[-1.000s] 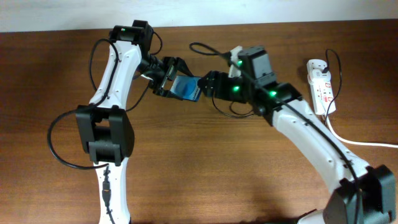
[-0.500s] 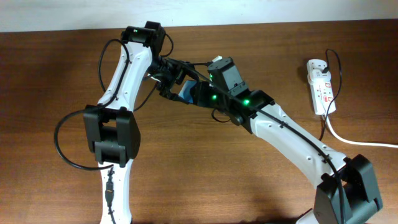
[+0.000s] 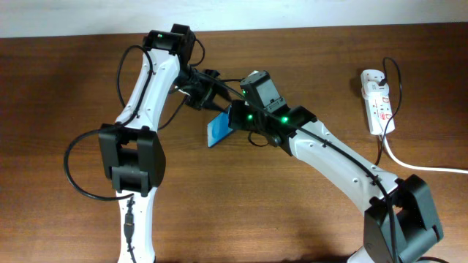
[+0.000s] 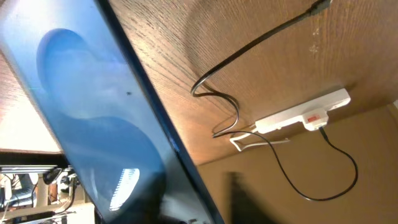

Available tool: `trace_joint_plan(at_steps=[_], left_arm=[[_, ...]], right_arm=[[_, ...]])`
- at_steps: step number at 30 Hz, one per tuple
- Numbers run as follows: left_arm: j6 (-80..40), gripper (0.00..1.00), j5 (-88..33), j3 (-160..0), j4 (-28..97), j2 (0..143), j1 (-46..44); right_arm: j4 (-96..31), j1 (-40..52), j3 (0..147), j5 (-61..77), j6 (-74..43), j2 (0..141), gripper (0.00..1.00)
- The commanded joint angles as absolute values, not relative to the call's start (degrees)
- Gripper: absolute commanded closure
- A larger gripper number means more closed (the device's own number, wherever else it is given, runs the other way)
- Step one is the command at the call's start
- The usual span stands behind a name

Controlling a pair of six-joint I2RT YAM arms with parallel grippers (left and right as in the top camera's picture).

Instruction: Plug charger to phone and switch on socket

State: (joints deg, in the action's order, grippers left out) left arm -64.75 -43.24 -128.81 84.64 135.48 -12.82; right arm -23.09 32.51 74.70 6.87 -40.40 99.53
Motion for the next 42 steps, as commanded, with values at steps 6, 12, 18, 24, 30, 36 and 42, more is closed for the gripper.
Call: trace_joint_plan(at_steps=[6,12,18,24,30,36,42], left_arm=[[-65.04,1.0,-43.62,-130.06,84.73,135.31,-12.91],[-32.18,0.98,-48.05,-130.06,80.84,135.31,-10.15],[-17.04,0.55,-54.33,-130.06,77.78,135.31,-7.11],[-18.63,0.47,-80.34,-130.06,64.45,135.31,-6.96],[-36.38,0.42,-81.69,-130.08,49.82,135.31,-7.03],[-64.88,0.4,-79.77,-130.08,21.69,135.31,-8.67],[-77.65,0.41,-72.29,-130.08,5.56,135.31,-10.98]], right_arm=[[-21.89,32.8,75.85,6.76,-39.62,99.37,0.96],[-24.25,25.28,75.9,7.79,-39.4,92.42,0.96],[-21.5,13.85,75.9,17.52,-44.97,85.67,0.96],[-4.21,10.85,75.88,14.7,-71.18,85.65,0.96],[-1.41,10.92,75.88,10.39,-81.69,85.65,0.96],[7.16,15.16,75.88,3.68,-89.03,90.96,0.96],[10.9,16.99,75.88,3.84,-90.11,94.94,0.96]])
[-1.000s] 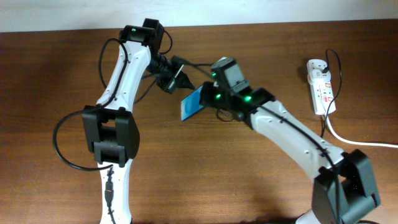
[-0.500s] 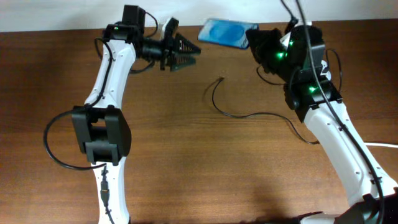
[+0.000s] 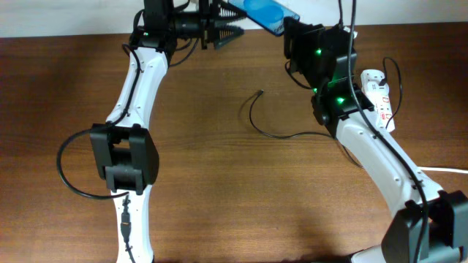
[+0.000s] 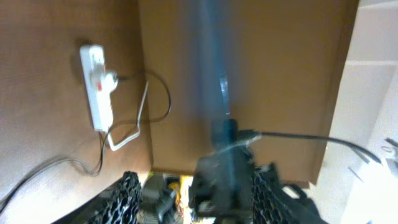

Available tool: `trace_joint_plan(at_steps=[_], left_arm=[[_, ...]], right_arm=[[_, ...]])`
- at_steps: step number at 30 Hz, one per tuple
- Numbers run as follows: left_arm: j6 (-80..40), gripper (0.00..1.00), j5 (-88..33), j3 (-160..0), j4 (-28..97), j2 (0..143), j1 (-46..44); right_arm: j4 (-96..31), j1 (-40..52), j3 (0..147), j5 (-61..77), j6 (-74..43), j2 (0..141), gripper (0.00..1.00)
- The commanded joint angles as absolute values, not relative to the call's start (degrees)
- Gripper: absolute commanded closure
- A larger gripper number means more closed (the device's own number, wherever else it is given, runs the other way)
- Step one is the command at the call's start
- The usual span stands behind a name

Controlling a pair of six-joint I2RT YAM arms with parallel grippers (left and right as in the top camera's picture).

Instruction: Plug charger to phone and switch on socket

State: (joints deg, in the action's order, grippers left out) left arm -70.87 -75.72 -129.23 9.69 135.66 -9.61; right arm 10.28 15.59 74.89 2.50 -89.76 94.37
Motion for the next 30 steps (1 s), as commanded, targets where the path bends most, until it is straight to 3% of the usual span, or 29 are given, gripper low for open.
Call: trace_joint_plan(at_steps=[1,8,11,13,15,24,27,30], left_arm=[[-78.06,0.41,-71.48,-130.08,4.49,135.31,-11.27],[-78.28,0.45,-66.94,-130.08,3.64,135.31,-12.01],[-78.43,0.52,-62.19,-130.08,3.46,135.31,-12.01],[-78.41,0.66,-59.57,-130.08,3.46,135.31,-12.01],[-78.43,0.7,-58.33,-130.08,3.44,135.31,-12.01],[-78.43,0.77,-53.52,-130.08,3.49,135.31,-12.67],[-78.46,1.0,-52.99,-130.08,3.49,135.31,-12.67],[-78.43,1.0,-52.58,-130.06,3.49,135.31,-12.64]], right_arm=[[10.9,16.97,75.88,3.84,-90.11,94.94,0.96],[10.28,18.46,75.88,4.45,-90.08,94.94,0.96],[7.05,19.68,75.88,4.45,-90.08,94.94,0.96],[5.69,20.64,75.88,4.47,-90.06,94.94,0.96],[5.3,21.32,75.88,4.47,-90.08,94.94,0.96],[4.71,22.55,75.88,5.96,-90.11,94.94,0.96],[4.71,22.55,75.88,5.96,-90.11,94.94,0.96],[4.71,22.55,75.88,5.93,-90.08,94.94,0.91]])
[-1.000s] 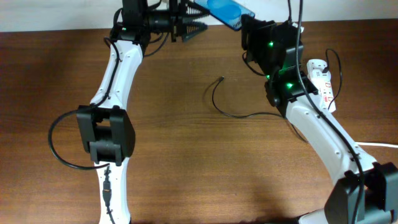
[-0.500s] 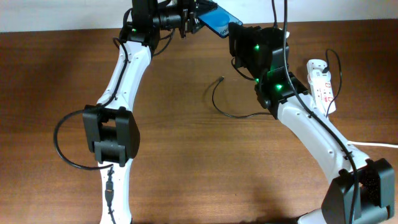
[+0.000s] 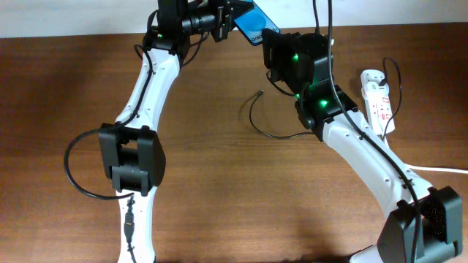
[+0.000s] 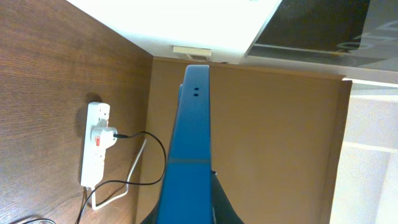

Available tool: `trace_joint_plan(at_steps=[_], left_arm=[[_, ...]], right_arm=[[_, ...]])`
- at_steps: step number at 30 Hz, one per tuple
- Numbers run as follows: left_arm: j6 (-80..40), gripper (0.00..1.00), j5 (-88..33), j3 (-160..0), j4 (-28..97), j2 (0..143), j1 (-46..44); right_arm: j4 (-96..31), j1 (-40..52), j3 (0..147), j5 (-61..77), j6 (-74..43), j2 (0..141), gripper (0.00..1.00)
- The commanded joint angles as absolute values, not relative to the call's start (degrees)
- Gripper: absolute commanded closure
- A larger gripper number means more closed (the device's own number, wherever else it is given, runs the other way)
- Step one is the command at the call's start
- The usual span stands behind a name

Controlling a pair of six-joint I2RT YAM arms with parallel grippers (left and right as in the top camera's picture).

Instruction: Plug charger to phone and switch on socket

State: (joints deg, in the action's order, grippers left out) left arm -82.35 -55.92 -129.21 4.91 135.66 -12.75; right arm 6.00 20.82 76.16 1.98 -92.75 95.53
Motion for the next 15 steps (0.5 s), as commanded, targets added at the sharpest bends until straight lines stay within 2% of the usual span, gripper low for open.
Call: trace_joint_plan(at_steps=[1,3,4,5,8,9,11,13,15], left_arm=[[-78.46,1.0,-52.64,-130.08,3.49,135.31,-12.64],[-78.43,1.0,-52.69,-130.08,3.49,135.31,-12.58],[-78.41,1.0,-52.9,-130.08,3.49,135.31,-12.27],[-78.39,1.0,-53.41,-130.08,3.49,135.31,-11.86],[-72.93,1.0,-60.38,-130.06,3.75,135.31,-8.56],[-65.78,1.0,-66.81,-130.06,7.01,135.31,-6.39],[-58.11,1.0,-72.05,-130.06,10.41,135.31,-4.54],[-41.06,1.0,-81.12,-130.06,20.47,135.33,-1.56],[-26.5,1.0,-83.18,-130.04,34.3,135.33,0.1]], right_arm=[[4.71,22.52,75.88,5.93,-90.08,94.94,0.88],[4.71,22.48,75.88,5.93,-90.06,94.94,0.74],[4.73,22.37,75.88,5.78,-89.78,94.94,0.54],[4.73,22.04,75.88,5.78,-88.25,94.94,0.43],[3.77,19.2,75.88,7.86,-76.12,94.8,0.2],[2.63,16.69,75.9,12.71,-66.41,94.65,0.03],[-0.03,14.37,75.9,17.21,-59.99,94.59,0.02],[-10.07,11.09,75.9,22.79,-48.56,94.54,0.02],[-21.69,10.5,76.05,24.47,-35.99,94.54,0.02]])
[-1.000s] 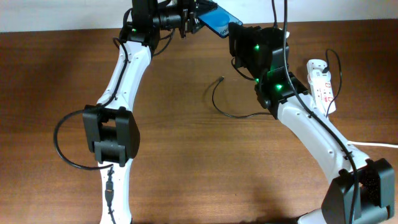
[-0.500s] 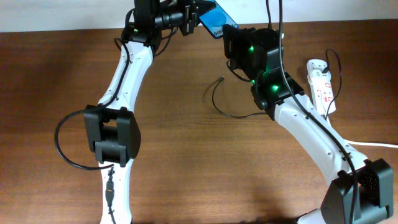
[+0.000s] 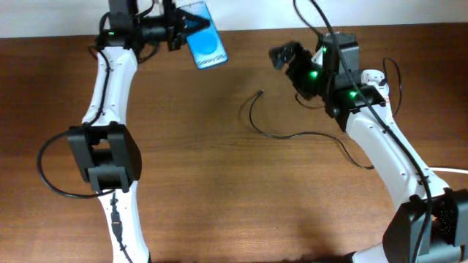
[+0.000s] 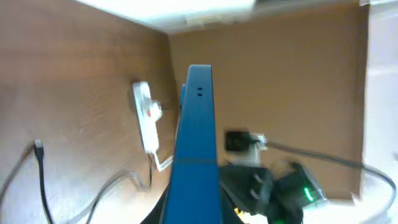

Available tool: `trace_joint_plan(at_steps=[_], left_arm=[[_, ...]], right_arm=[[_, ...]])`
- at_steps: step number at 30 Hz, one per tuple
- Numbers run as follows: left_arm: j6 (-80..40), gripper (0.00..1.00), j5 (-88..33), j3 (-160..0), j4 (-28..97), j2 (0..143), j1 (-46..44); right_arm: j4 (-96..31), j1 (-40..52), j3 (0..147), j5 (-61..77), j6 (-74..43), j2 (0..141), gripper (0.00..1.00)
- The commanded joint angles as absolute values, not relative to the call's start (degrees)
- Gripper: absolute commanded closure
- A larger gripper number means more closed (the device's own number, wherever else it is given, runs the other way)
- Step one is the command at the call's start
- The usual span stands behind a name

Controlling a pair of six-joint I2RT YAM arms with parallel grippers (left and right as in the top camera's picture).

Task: Plug charger to phone and switch on socket
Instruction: 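Grasp the black cable's USB-C plug with the right gripper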

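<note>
The blue phone [image 3: 205, 40] hangs above the table's far left, and my left gripper [image 3: 189, 31] is shut on its lower end. In the left wrist view the phone [image 4: 196, 143] stands edge-on, rising out of the left gripper [image 4: 193, 216]. My right gripper [image 3: 281, 55] is to the right of the phone, apart from it, open and holding nothing. The black charger cable's loose plug [image 3: 261, 93] lies on the table between the arms, also visible as the plug [image 4: 38, 146]. The white power strip [image 3: 376, 98] lies at the far right, with the charger plugged into it.
The black cable [image 3: 292, 135] curls across the table's middle towards the strip. A white mains lead [image 3: 417, 166] runs off the right edge. The right arm [image 4: 273, 186] shows behind the phone in the left wrist view. The table's far edge [image 3: 241, 31] meets a pale wall.
The left gripper has carried the phone to the left. The right gripper, which was against the phone, now stands well apart from it on the right.
Both grippers first met at the phone low over the middle of the table. Then the phone was up at the far edge in the right gripper, the left gripper beside it. Then both were at the phone. Now the left gripper alone holds it.
</note>
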State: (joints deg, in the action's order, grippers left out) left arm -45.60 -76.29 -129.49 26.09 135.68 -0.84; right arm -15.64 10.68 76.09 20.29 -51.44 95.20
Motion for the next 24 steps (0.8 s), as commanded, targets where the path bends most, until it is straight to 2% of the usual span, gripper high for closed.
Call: trace_joint_plan(at_steps=[1,5,7,8,9,11,14,16,19,24], left_arm=[[-23.77,1.0,-81.89,-129.99,37.85,135.33,0.23],[-22.17,1.0,-78.54,-129.93,42.44,135.33,-0.75],[-22.17,1.0,-71.61,-129.91,47.59,135.33,-1.41],[-22.13,1.0,-69.06,-129.64,50.11,135.33,-1.63],[-20.34,1.0,-68.66,-129.43,51.68,135.33,-1.78],[-15.46,1.0,-68.71,-129.43,53.74,135.33,-1.83],[-5.56,1.0,-67.94,-129.43,57.93,135.33,-1.83],[-5.02,1.0,-63.07,-129.43,60.66,135.33,-1.83],[-4.8,1.0,-62.96,-129.43,61.87,135.33,-1.83],[-4.8,1.0,-62.98,-129.43,62.11,135.33,-1.83]], right_arm=[[-24.93,10.52,76.05,24.47,-32.91,94.56,0.02],[-28.77,10.48,76.05,29.45,-25.71,94.85,0.02],[-28.23,10.48,76.05,28.88,-25.74,96.47,0.01],[-27.66,10.48,76.05,28.95,-25.89,97.97,0.04],[-26.92,10.48,76.05,29.45,-26.41,100.68,0.11],[-24.12,10.52,76.05,29.82,-27.68,104.09,0.16],[-19.2,10.52,76.05,28.91,-34.39,108.01,0.29],[-16.14,10.59,76.05,28.05,-42.72,111.9,0.33],[-9.06,11.35,76.05,30.04,-53.82,118.1,0.43],[-2.55,12.56,76.05,29.91,-54.96,122.65,0.44]])
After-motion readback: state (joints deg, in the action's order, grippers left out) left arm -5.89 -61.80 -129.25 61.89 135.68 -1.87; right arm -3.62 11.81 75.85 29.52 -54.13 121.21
